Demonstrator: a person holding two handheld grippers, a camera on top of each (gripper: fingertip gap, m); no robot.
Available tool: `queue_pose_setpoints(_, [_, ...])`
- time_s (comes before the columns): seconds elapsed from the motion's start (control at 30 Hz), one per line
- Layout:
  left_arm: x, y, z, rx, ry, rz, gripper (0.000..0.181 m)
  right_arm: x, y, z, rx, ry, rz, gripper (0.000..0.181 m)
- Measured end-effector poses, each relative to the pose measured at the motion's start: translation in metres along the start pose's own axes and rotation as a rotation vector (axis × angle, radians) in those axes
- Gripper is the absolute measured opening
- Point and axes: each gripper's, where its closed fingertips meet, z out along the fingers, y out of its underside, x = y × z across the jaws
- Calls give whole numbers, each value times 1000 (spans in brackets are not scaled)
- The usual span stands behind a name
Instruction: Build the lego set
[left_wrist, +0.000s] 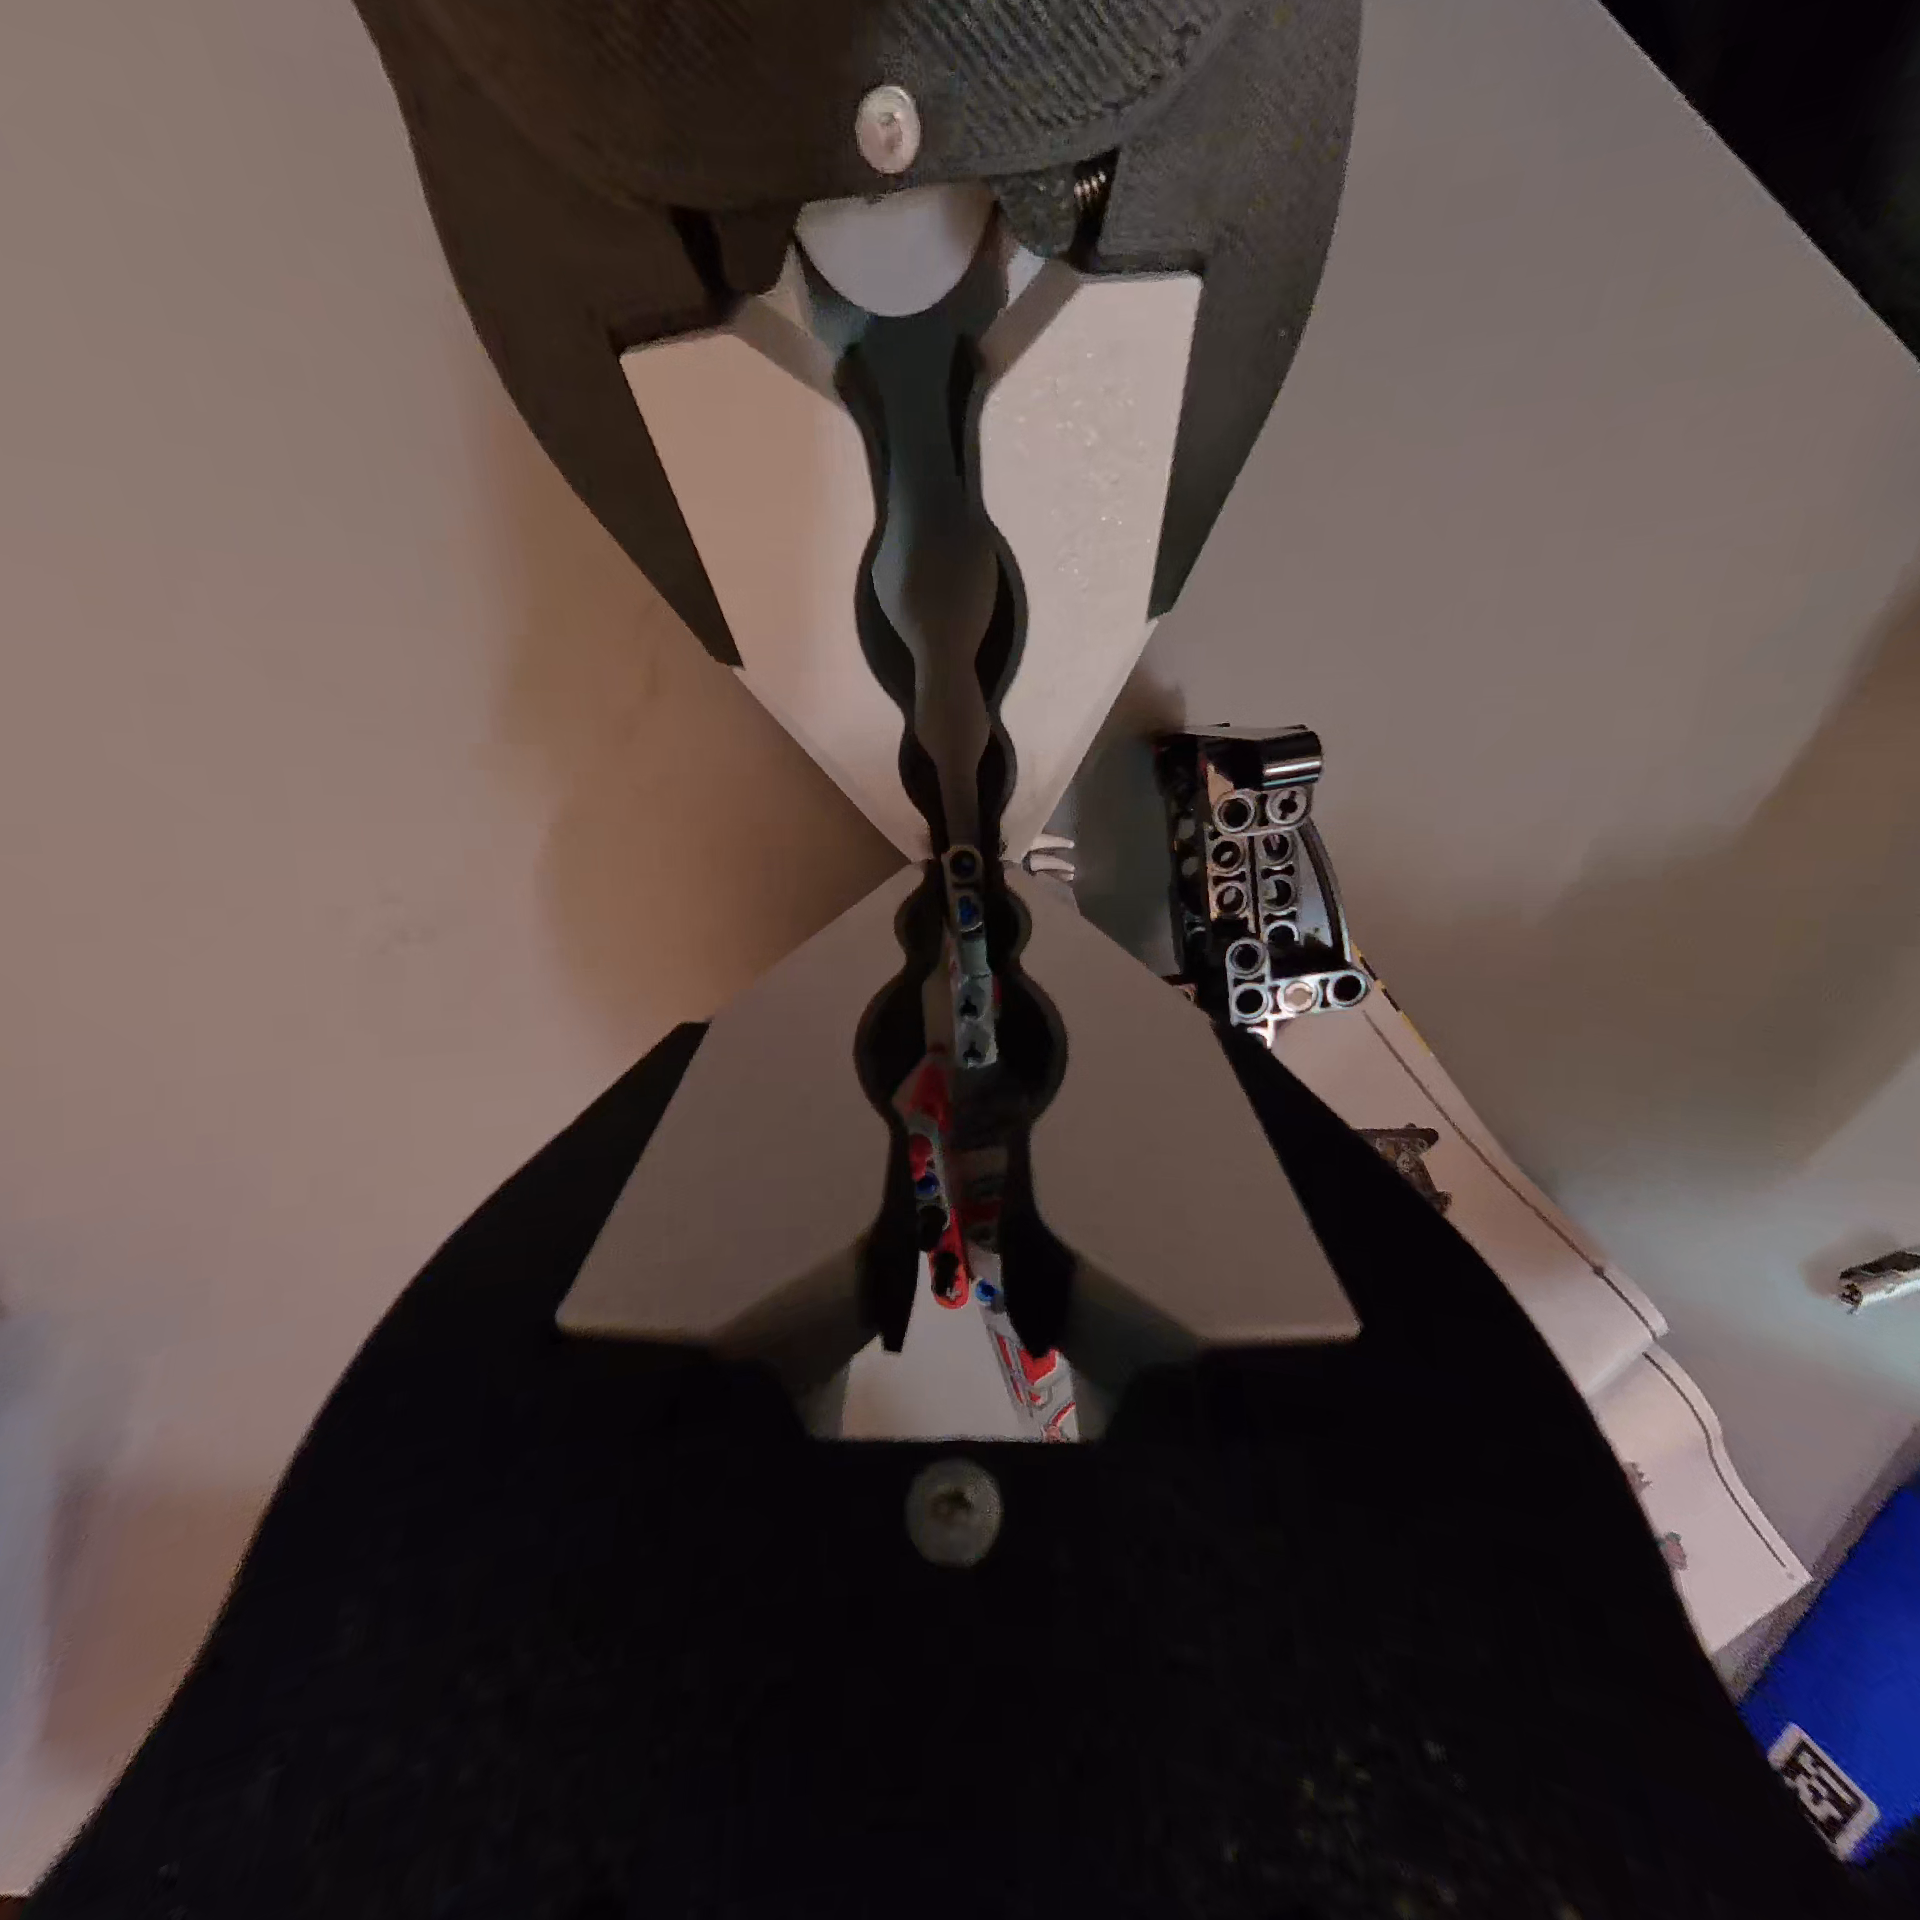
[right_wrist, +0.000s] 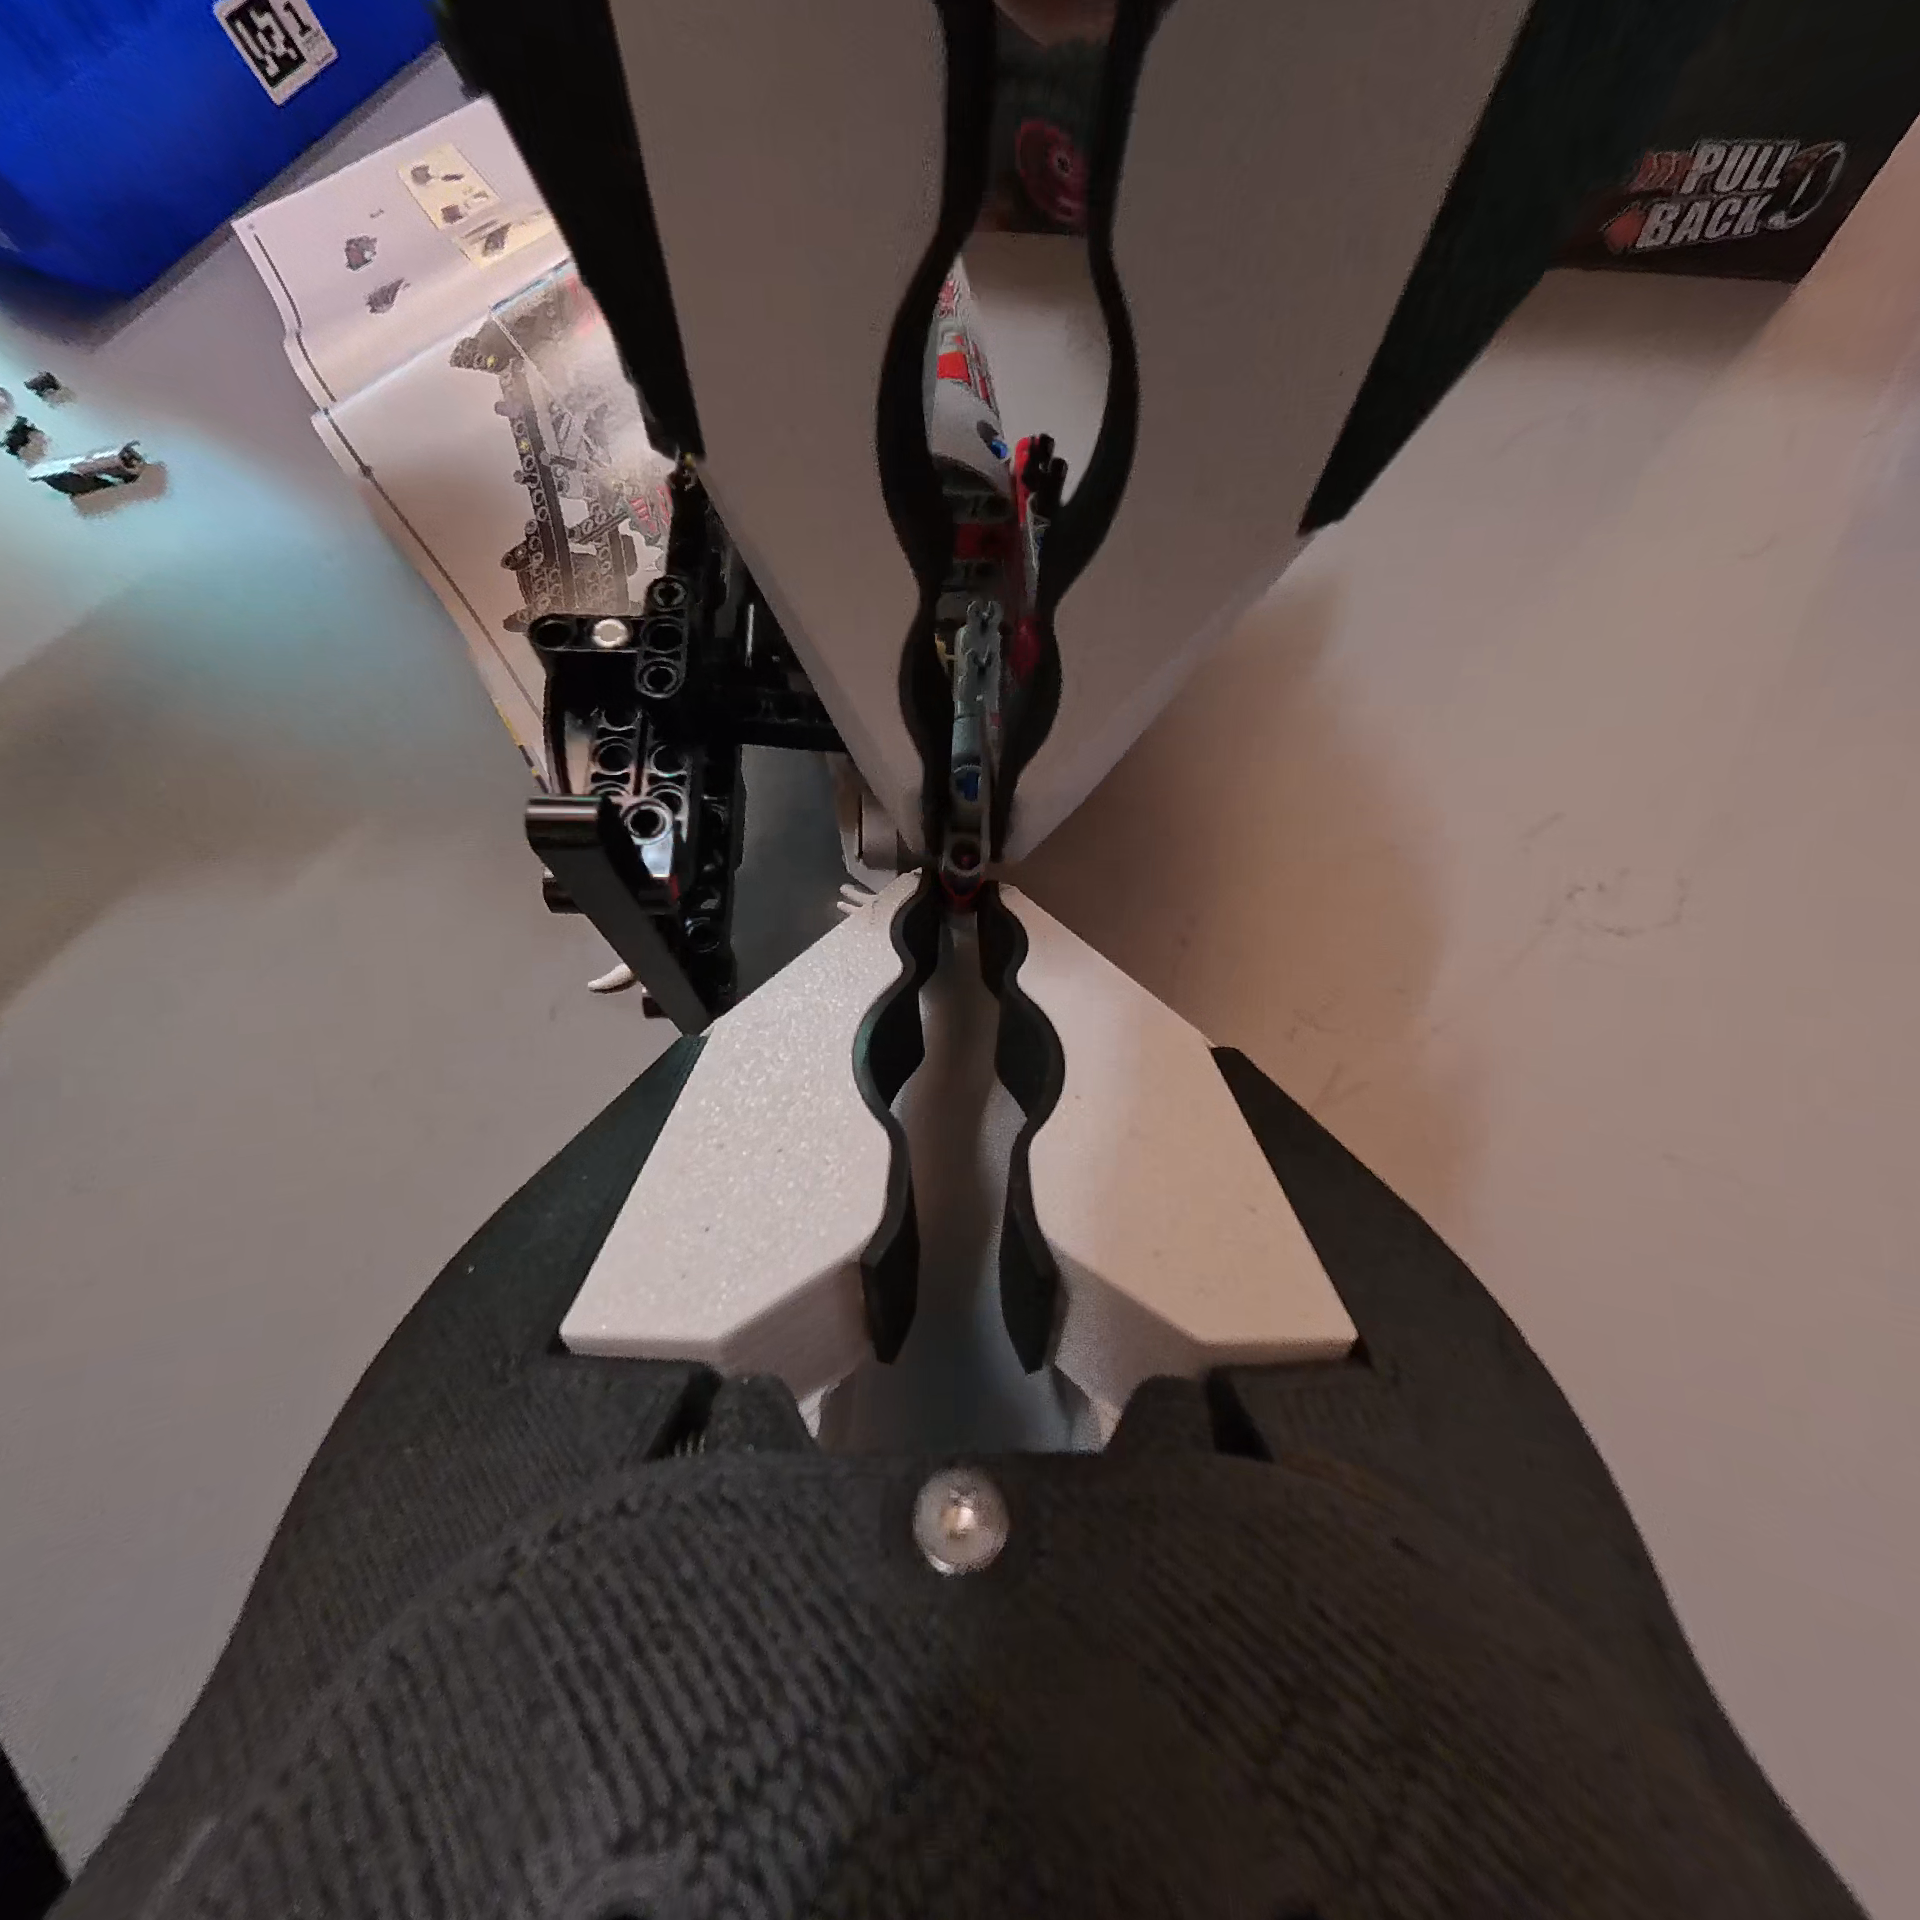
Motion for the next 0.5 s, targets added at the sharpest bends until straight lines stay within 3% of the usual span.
queue_pose_setpoints(0.3, [2, 1, -1, -31, 16, -22, 4, -1, 0, 0, 3, 12, -22, 7])
queue_pose_setpoints(0.5, [2, -1, -6, 39, -39, -66, 5, -1, -3, -2, 24, -15, 9, 6])
